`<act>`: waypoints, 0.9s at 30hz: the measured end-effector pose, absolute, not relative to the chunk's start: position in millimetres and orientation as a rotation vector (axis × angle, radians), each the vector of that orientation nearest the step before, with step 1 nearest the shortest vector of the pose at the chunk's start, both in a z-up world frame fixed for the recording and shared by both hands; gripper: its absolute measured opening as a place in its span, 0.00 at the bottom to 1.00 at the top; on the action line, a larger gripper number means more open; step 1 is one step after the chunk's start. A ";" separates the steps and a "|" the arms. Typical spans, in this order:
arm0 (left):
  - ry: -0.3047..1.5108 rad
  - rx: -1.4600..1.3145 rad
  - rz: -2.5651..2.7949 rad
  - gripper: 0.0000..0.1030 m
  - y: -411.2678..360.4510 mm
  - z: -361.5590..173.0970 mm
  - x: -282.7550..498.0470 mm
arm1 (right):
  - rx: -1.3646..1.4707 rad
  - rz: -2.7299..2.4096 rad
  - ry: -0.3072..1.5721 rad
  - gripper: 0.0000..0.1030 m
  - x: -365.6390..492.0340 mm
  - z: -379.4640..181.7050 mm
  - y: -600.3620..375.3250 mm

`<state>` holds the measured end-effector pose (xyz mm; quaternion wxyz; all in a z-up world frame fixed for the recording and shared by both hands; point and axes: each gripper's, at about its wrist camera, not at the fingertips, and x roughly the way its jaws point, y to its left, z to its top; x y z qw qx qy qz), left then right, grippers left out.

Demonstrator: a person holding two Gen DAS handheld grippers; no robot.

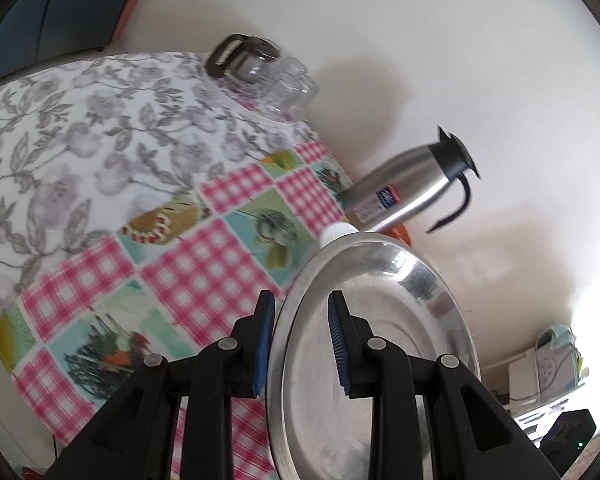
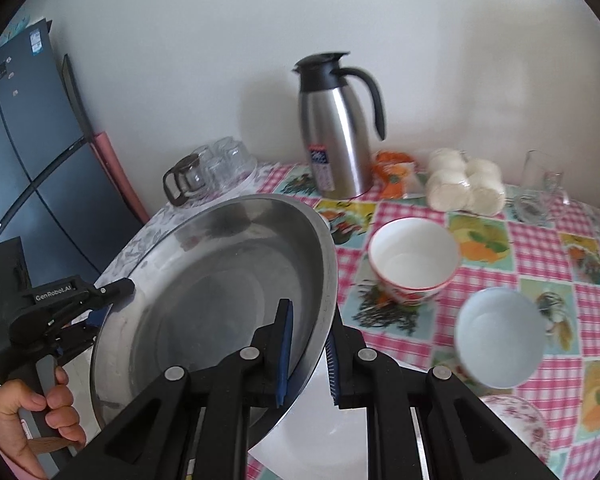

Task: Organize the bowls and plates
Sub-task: 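Lift the stainless steel plate by its rim with the left tool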

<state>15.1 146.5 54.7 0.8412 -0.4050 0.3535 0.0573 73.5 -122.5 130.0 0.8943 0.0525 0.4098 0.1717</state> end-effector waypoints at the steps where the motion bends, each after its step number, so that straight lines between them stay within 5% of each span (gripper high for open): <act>1: 0.745 -0.853 0.108 0.27 141.9 56.1 15.7 | 0.112 0.347 0.844 0.16 70.9 132.5 -127.6; 27: 0.774 -0.764 -0.174 0.27 30.1 70.0 22.6 | 0.172 0.162 0.708 0.17 4.5 165.9 -242.6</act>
